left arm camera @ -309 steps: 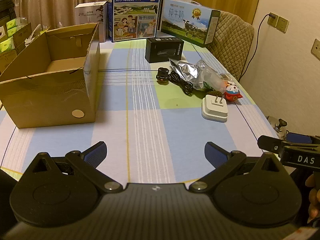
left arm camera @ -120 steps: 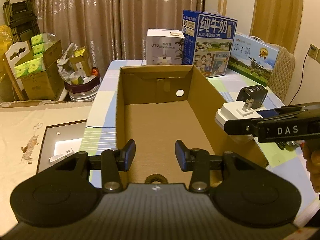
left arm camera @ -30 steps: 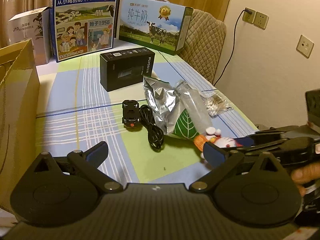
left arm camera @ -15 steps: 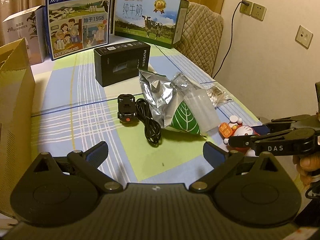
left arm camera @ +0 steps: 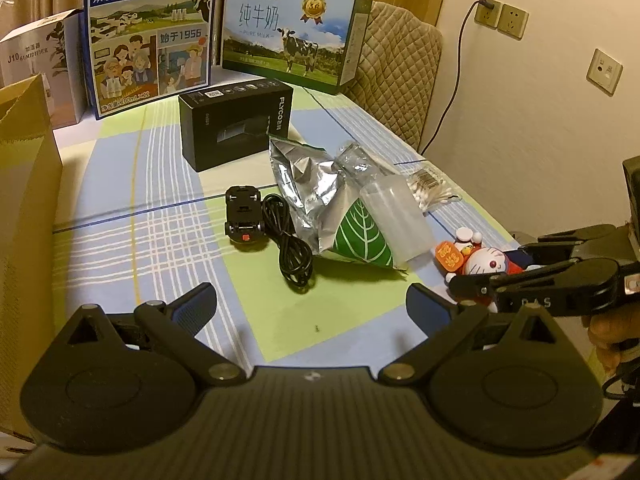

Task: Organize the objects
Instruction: 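Grasp the clear plastic cup with the left gripper while the right holds Doraemon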

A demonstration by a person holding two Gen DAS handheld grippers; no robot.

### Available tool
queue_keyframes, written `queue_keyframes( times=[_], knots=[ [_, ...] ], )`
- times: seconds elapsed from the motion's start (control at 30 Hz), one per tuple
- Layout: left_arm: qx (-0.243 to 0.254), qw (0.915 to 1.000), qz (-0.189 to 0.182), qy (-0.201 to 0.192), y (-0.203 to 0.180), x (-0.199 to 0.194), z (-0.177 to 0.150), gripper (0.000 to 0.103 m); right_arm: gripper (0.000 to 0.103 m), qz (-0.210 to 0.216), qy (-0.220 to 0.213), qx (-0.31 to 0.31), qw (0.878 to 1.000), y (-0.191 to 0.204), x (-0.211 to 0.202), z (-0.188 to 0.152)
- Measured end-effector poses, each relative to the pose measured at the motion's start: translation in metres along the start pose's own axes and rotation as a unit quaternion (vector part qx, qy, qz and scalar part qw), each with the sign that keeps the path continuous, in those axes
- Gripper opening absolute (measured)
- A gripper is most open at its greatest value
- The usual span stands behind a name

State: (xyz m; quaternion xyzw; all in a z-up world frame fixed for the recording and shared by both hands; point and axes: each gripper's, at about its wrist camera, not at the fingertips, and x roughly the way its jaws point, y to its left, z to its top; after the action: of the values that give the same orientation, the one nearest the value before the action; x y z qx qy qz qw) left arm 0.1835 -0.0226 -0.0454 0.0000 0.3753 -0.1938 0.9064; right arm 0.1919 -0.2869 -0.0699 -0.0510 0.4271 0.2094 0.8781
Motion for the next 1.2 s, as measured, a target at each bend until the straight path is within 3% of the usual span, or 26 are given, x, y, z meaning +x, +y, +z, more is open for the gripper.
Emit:
queue_keyframes(
  times=[0.6,0.73,0.9,1.03,1.2],
  knots=[
    [-0.001,1.0,-0.006,-0.003,-0.002,0.004,0.003,0.099,0.042,-0.009,-0.08,0.071,0.994,-0.023,0.014,0.038],
    [-0.004,1.0,-0.005,-0.003,-0.001,0.003,0.003,0.099,0.042,0.043,-0.071,0.079,0.993,-0.021,0.019,0.039],
    [-0.005,1.0,-0.002,-0.006,0.001,0.002,0.003,0.099,0.042,0.182,-0.039,0.112,0.976,-0.014,0.019,0.033],
    [0.008,0.9999,-0.004,-0.009,-0.002,0.003,0.001,0.099,0.042,0.147,-0.036,0.103,0.983,-0.012,0.012,0.032],
    [0.01,0.9997,-0.014,-0.015,-0.007,0.006,0.0,0.098,0.042,0.134,-0.031,0.098,0.986,-0.013,0.008,0.028]
  ],
)
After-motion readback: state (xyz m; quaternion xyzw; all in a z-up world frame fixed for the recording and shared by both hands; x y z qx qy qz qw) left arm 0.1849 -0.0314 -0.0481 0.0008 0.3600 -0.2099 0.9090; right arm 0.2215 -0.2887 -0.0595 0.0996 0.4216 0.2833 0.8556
